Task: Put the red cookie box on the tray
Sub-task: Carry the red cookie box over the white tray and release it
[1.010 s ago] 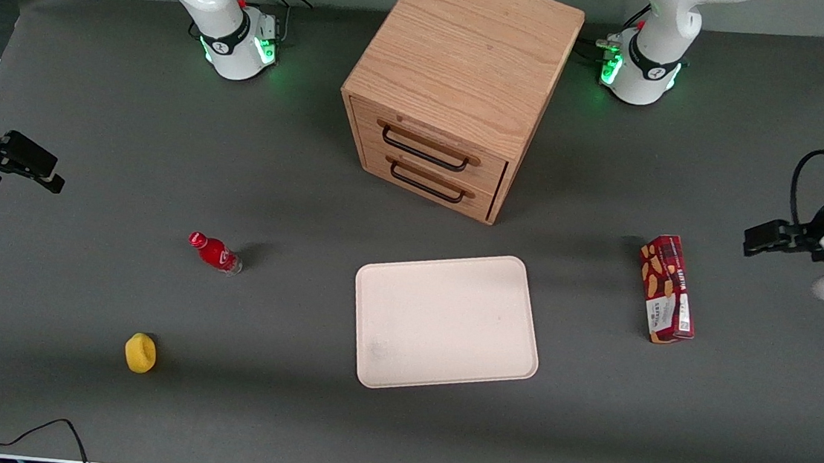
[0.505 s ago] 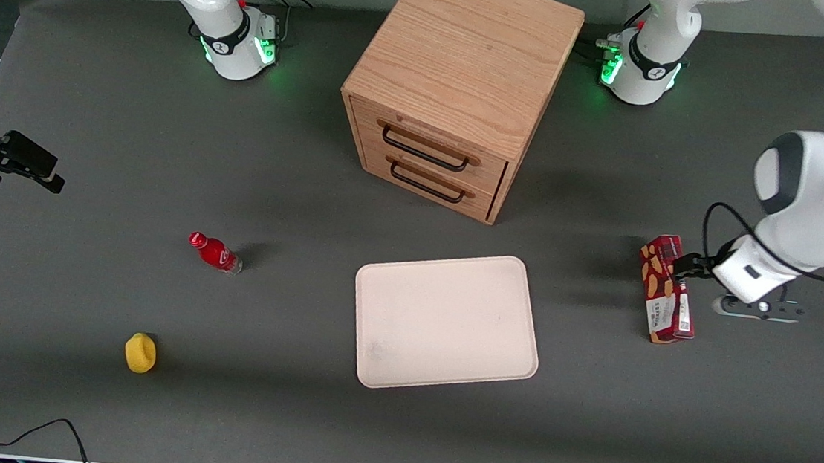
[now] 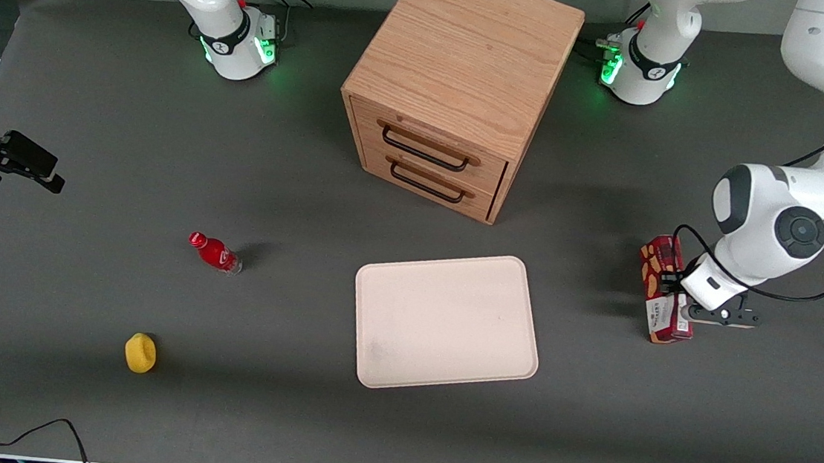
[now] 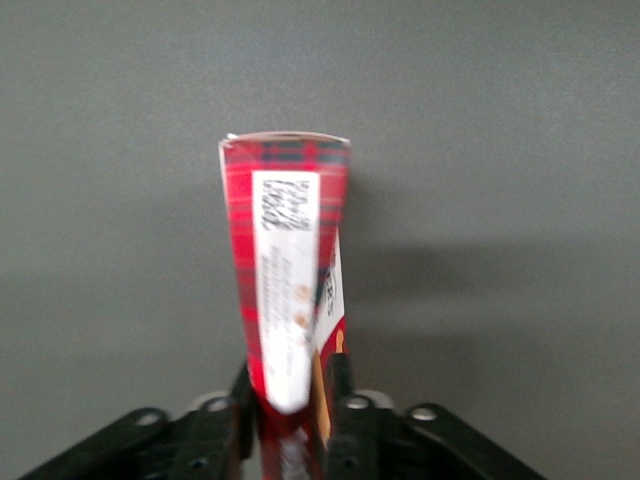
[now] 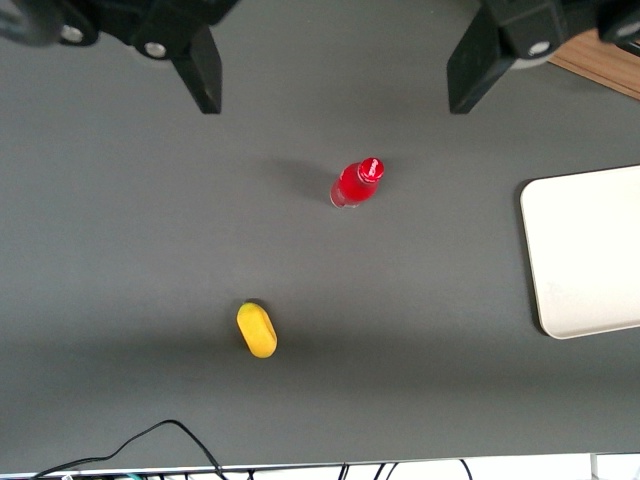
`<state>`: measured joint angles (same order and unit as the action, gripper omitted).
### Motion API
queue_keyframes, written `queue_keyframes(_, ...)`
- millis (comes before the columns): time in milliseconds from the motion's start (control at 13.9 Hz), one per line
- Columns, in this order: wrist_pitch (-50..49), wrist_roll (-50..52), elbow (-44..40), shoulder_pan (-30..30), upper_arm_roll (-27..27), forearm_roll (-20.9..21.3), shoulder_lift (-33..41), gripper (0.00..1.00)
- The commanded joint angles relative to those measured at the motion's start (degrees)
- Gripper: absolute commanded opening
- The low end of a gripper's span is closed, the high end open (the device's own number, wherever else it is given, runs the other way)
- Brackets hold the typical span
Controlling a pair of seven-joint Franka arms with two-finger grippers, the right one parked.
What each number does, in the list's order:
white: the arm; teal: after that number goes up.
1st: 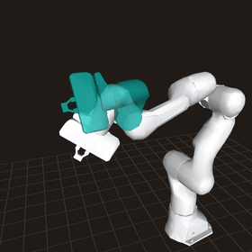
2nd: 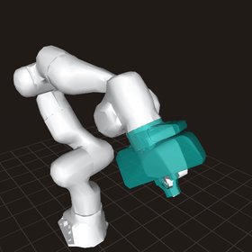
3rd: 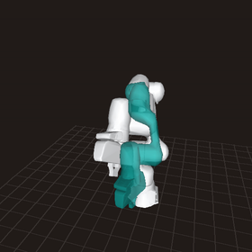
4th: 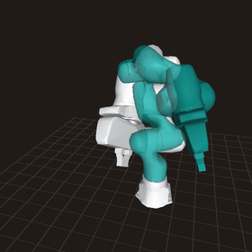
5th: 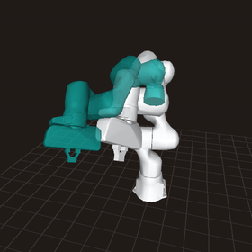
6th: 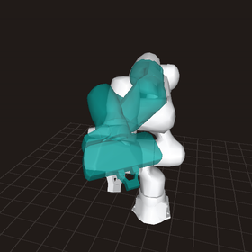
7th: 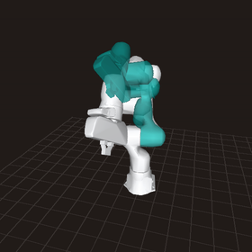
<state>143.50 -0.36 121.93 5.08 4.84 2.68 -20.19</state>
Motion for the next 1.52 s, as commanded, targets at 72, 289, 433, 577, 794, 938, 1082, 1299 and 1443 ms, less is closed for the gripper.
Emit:
queue_keyframes(72,-5.91,2.62,-5.18,-1.11,0.6,-0.04,1.03,0.0)
queue_keyframes(289,-27.08,15.78,-23.78,-8.82,1.49,0.04,-2.2,0.0)
queue_keyframes(433,-32.56,25.18,-35.13,-14.28,1.57,-0.04,-7.47,0.0)
queue_keyframes(577,-32.59,30.92,-40.26,-18.42,1.57,0.04,-12.04,0.0)
queue_keyframes(794,-29.52,38.65,-43.07,-23.25,1.49,0.39,-17.58,0.0)
queue_keyframes(938,-26.45,41.31,-43.44,-25.63,1.4,1.01,-20.14,0.0)
queue_keyframes(1082,-25.47,41.23,-43.09,-25.64,1.4,2.24,-20.41,0.0)
queue_keyframes(1299,-24.33,41.14,-43.09,-26.08,1.4,2.42,-21.38,0.0)
queue_keyframes(1443,-20.04,41.22,-43.0,-26.26,1.4,2.42,-22.78,0.14)
